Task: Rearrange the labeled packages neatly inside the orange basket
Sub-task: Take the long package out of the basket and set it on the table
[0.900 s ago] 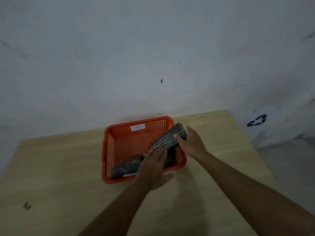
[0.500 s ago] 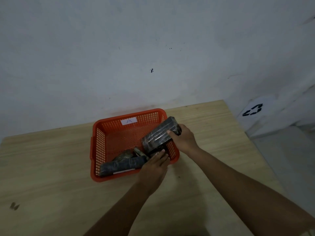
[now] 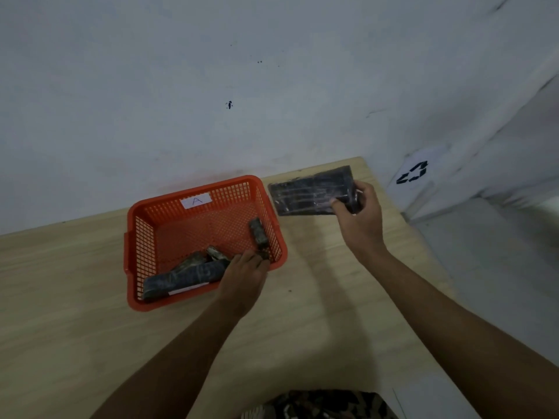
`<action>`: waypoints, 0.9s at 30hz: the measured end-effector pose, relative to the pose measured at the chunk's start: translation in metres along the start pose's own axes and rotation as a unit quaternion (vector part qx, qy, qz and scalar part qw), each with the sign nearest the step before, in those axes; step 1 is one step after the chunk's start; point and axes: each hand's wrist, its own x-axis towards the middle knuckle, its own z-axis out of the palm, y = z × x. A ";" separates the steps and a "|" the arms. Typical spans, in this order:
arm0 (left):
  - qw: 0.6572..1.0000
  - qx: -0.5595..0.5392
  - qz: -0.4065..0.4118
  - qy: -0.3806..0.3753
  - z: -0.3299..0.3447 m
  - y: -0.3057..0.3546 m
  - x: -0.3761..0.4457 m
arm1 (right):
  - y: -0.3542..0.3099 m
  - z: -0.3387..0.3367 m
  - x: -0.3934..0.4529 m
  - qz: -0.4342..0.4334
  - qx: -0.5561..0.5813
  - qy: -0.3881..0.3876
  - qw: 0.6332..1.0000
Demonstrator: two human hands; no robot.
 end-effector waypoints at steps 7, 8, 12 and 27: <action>0.999 -0.026 -0.019 -0.022 -0.002 0.000 -0.002 | 0.045 -0.022 -0.027 -0.129 -0.208 -0.136 0.960; 0.999 -0.026 -0.026 -0.025 -0.002 0.000 -0.004 | 0.054 -0.023 -0.033 -0.157 -0.247 -0.158 0.943; 0.997 -0.026 -0.056 -0.037 0.000 0.001 -0.007 | 0.086 -0.028 -0.054 -0.268 -0.354 -0.214 0.870; 0.991 -0.116 -0.048 -0.044 0.000 -0.018 -0.005 | 0.129 -0.032 -0.084 -0.326 -0.403 -0.241 0.820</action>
